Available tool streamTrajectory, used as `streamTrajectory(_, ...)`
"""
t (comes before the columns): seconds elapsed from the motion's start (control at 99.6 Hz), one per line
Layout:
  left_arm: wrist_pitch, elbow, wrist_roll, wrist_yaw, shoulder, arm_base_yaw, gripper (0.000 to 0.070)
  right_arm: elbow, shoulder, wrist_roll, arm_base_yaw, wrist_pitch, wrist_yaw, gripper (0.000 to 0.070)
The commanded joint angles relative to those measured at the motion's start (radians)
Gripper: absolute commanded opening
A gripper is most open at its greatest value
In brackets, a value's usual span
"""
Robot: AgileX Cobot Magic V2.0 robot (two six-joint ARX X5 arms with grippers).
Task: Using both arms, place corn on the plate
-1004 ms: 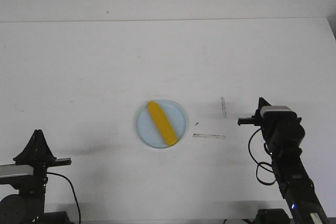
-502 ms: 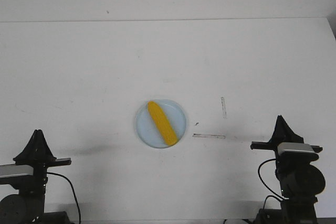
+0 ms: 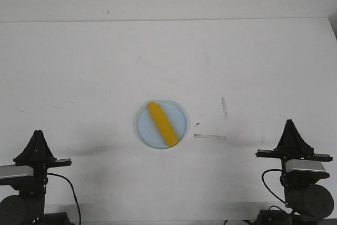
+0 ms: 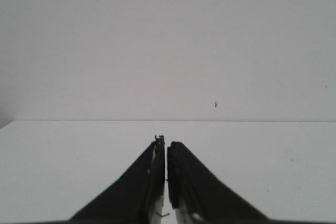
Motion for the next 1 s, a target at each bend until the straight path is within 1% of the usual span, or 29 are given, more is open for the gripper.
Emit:
streamTrajectory(0.0, 0.012, 0.007, -0.009, -0.001, -0.002, 0.002, 0.0001, 0.001, -0.003, 0.005, 0.001, 0.015, 0.000, 0.0015)
streamTrajectory(0.492, 0.010, 0.003, -0.009, 0.000, -0.008, -0.002, 0.0001, 0.001, -0.003, 0.005, 0.002, 0.018, 0.000, 0.0015)
streamTrajectory(0.733, 0.023, -0.066, -0.019, 0.006, -0.062, -0.038, 0.0001, 0.001, -0.003, 0.005, 0.001, 0.018, 0.000, 0.0015)
streamTrajectory(0.813, 0.049, -0.111, -0.021, 0.031, -0.061, -0.056, 0.0001, 0.001, -0.003, 0.005, 0.001, 0.018, 0.000, 0.0015)
streamTrajectory(0.994, 0.144, -0.223, -0.021, 0.031, -0.061, -0.093, 0.0001, 0.001, -0.003, 0.005, 0.001, 0.018, 0.000, 0.0015)
